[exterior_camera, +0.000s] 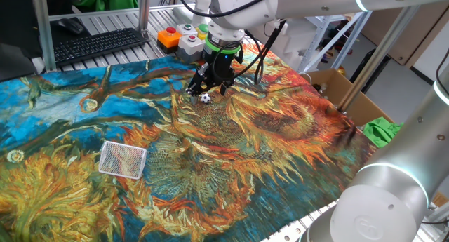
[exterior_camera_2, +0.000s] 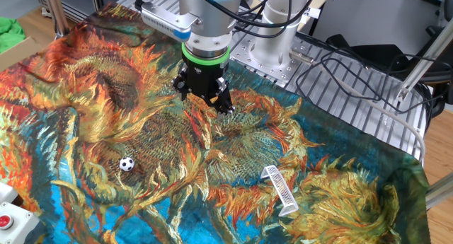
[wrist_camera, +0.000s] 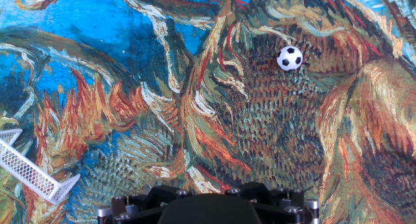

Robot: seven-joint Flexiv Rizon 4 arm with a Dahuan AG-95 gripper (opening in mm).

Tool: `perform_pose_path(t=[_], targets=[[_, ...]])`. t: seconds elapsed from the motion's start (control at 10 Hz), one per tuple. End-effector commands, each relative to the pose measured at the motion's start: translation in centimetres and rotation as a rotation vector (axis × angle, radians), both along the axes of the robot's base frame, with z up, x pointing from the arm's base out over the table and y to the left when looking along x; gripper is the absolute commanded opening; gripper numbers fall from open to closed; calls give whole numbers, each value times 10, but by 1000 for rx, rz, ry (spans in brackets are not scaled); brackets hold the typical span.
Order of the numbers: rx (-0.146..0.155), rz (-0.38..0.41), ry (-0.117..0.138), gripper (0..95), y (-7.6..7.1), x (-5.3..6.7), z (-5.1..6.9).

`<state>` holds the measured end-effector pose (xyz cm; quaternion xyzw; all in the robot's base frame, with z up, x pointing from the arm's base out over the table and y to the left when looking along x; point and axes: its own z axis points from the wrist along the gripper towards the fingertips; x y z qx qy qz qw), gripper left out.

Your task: Push the soccer ball into the goal

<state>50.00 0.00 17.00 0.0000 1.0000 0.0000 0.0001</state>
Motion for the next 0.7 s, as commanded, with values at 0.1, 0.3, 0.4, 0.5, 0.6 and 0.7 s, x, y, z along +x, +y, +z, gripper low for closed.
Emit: perform_pose_path(t=[0.1, 0.3, 0.4, 0.5, 0.6, 0.7], targets=[[3, -81, 11, 0, 0, 0, 0], [3, -80, 13, 0, 0, -1, 0], [3, -80, 13, 0, 0, -1, -1], [3, -80, 13, 0, 0, -1, -1], [3, -80, 13, 0, 0, -1, -1], [3, -80, 13, 0, 0, -1, -1]])
